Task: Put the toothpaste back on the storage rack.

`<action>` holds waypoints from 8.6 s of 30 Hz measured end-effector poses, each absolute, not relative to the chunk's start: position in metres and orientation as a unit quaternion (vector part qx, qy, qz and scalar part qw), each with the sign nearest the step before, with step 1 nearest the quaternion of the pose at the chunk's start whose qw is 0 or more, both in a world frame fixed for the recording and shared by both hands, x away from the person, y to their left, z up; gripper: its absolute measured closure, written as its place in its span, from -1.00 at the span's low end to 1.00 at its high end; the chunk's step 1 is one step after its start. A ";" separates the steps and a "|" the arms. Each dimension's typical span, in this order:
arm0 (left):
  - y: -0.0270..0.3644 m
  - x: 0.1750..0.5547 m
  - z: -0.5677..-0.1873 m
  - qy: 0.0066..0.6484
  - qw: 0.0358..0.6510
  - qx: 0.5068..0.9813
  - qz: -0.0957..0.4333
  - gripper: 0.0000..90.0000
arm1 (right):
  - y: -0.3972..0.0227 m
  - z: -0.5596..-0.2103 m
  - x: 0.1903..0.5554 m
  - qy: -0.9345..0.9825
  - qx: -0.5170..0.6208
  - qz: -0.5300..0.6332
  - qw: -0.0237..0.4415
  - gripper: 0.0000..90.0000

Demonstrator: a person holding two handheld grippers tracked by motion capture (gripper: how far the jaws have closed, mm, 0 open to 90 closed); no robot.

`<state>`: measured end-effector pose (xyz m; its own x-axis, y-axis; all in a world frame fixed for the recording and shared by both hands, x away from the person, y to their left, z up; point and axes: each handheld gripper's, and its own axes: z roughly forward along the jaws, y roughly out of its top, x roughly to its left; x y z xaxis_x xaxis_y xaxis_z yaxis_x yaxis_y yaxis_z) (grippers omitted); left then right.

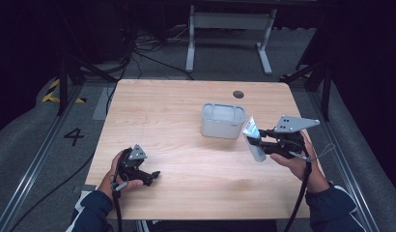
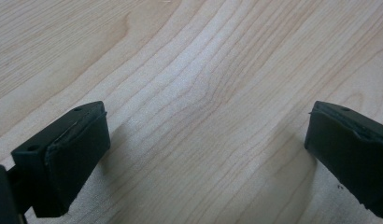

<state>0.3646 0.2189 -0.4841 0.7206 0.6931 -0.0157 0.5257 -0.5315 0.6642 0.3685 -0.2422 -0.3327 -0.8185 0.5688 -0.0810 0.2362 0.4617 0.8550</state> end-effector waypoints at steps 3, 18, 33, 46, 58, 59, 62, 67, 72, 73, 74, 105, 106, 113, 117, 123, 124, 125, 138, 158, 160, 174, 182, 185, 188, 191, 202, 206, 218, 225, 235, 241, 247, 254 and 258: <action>0.219 0.365 -0.484 0.351 0.331 0.866 0.127 -0.99 | -0.242 -0.328 0.370 0.832 0.239 0.465 0.185 0.48; 0.219 0.365 -0.484 0.352 0.333 0.866 0.126 -0.99 | -0.227 -0.300 0.383 0.820 0.228 0.485 0.201 0.48; 0.219 0.365 -0.484 0.352 0.332 0.866 0.127 -0.99 | -0.214 -0.282 0.403 0.813 0.224 0.496 0.205 0.48; 0.219 0.365 -0.484 0.349 0.331 0.867 0.129 -0.99 | -0.197 -0.271 0.421 0.809 0.219 0.501 0.214 0.48; 0.219 0.365 -0.484 0.349 0.331 0.867 0.129 -0.99 | -0.181 -0.271 0.437 0.803 0.222 0.510 0.212 0.48; 0.219 0.365 -0.484 0.348 0.331 0.867 0.129 -0.99 | -0.180 -0.271 0.438 0.803 0.222 0.510 0.213 0.48; 0.219 0.365 -0.484 0.349 0.331 0.867 0.129 -0.99 | -0.176 -0.273 0.442 0.804 0.221 0.510 0.212 0.48; 0.219 0.365 -0.484 0.348 0.331 0.867 0.129 -0.99 | -0.173 -0.277 0.449 0.804 0.224 0.509 0.210 0.47; 0.219 0.364 -0.484 0.349 0.331 0.867 0.129 -0.99 | -0.171 -0.281 0.458 0.804 0.232 0.504 0.213 0.47; 0.219 0.364 -0.484 0.349 0.331 0.867 0.129 -0.99 | -0.170 -0.281 0.459 0.804 0.232 0.505 0.211 0.47; 0.219 0.364 -0.484 0.349 0.331 0.867 0.130 -0.99 | -0.170 -0.282 0.462 0.804 0.234 0.505 0.210 0.47; 0.219 0.364 -0.483 0.349 0.330 0.868 0.127 -0.99 | -0.160 -0.317 0.495 0.802 0.248 0.512 0.184 0.46; 0.219 0.364 -0.483 0.349 0.331 0.867 0.127 -0.99 | -0.161 -0.319 0.496 0.802 0.248 0.511 0.185 0.46; 0.219 0.364 -0.483 0.349 0.331 0.867 0.127 -0.99 | -0.165 -0.322 0.497 0.795 0.254 0.518 0.187 0.46; 0.219 0.364 -0.483 0.349 0.331 0.867 0.127 -0.99 | -0.167 -0.323 0.499 0.797 0.254 0.512 0.195 0.46; 0.219 0.364 -0.484 0.350 0.332 0.867 0.128 -0.99 | -0.168 -0.327 0.501 0.798 0.259 0.508 0.198 0.45; 0.219 0.364 -0.484 0.349 0.332 0.867 0.129 -0.99 | -0.168 -0.328 0.502 0.798 0.260 0.507 0.199 0.45; 0.219 0.364 -0.484 0.350 0.332 0.867 0.128 -0.99 | -0.169 -0.330 0.503 0.799 0.260 0.506 0.197 0.45; 0.219 0.364 -0.484 0.349 0.332 0.867 0.129 -0.99 | -0.170 -0.349 0.503 0.824 0.262 0.461 0.202 0.43; 0.219 0.365 -0.484 0.349 0.332 0.867 0.129 -0.99 | -0.175 -0.364 0.500 0.838 0.267 0.434 0.195 0.40; 0.219 0.365 -0.484 0.349 0.331 0.867 0.129 -0.99 | -0.176 -0.366 0.500 0.838 0.269 0.434 0.193 0.40; 0.219 0.365 -0.484 0.349 0.331 0.867 0.129 -0.99 | -0.180 -0.374 0.500 0.843 0.275 0.424 0.184 0.34; 0.219 0.365 -0.484 0.349 0.331 0.867 0.129 -0.99 | -0.184 -0.382 0.502 0.838 0.286 0.427 0.184 0.40; 0.219 0.365 -0.484 0.349 0.331 0.867 0.129 -0.99 | -0.189 -0.376 0.501 0.825 0.293 0.448 0.180 0.42; 0.219 0.365 -0.484 0.348 0.332 0.867 0.129 -0.99 | -0.188 -0.376 0.500 0.833 0.291 0.433 0.185 0.39; 0.219 0.365 -0.484 0.348 0.331 0.867 0.129 -0.99 | -0.189 -0.375 0.499 0.829 0.292 0.440 0.182 0.36; 0.219 0.365 -0.484 0.349 0.331 0.867 0.129 -0.99 | -0.188 -0.372 0.496 0.831 0.286 0.437 0.191 0.29; 0.219 0.365 -0.484 0.348 0.331 0.867 0.129 -0.99 | -0.189 -0.370 0.494 0.831 0.287 0.436 0.192 0.24; 0.219 0.365 -0.484 0.348 0.331 0.867 0.130 -0.99 | -0.199 -0.359 0.482 0.831 0.291 0.426 0.209 0.03; 0.219 0.364 -0.484 0.348 0.331 0.867 0.129 -0.99 | -0.206 -0.355 0.473 0.837 0.287 0.412 0.219 -0.06; 0.219 0.364 -0.484 0.348 0.331 0.867 0.130 -0.99 | -0.212 -0.347 0.457 0.848 0.274 0.385 0.240 -0.17; 0.219 0.364 -0.484 0.350 0.330 0.867 0.129 -0.99 | -0.215 -0.344 0.448 0.852 0.271 0.373 0.247 -0.21; 0.219 0.364 -0.484 0.349 0.330 0.867 0.129 -0.99 | -0.221 -0.346 0.439 0.855 0.268 0.368 0.250 -0.23; 0.219 0.364 -0.484 0.349 0.331 0.867 0.130 -0.99 | -0.227 -0.347 0.431 0.855 0.264 0.365 0.258 -0.24; 0.219 0.364 -0.484 0.348 0.331 0.867 0.130 -0.99 | -0.231 -0.349 0.424 0.856 0.258 0.361 0.263 -0.25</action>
<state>0.3642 0.2195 -0.4837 0.7236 0.6902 -0.0060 0.5187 -0.5380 0.6645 0.4241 -0.2309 -0.3491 -0.7283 0.6323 -0.2640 0.2521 0.6055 0.7548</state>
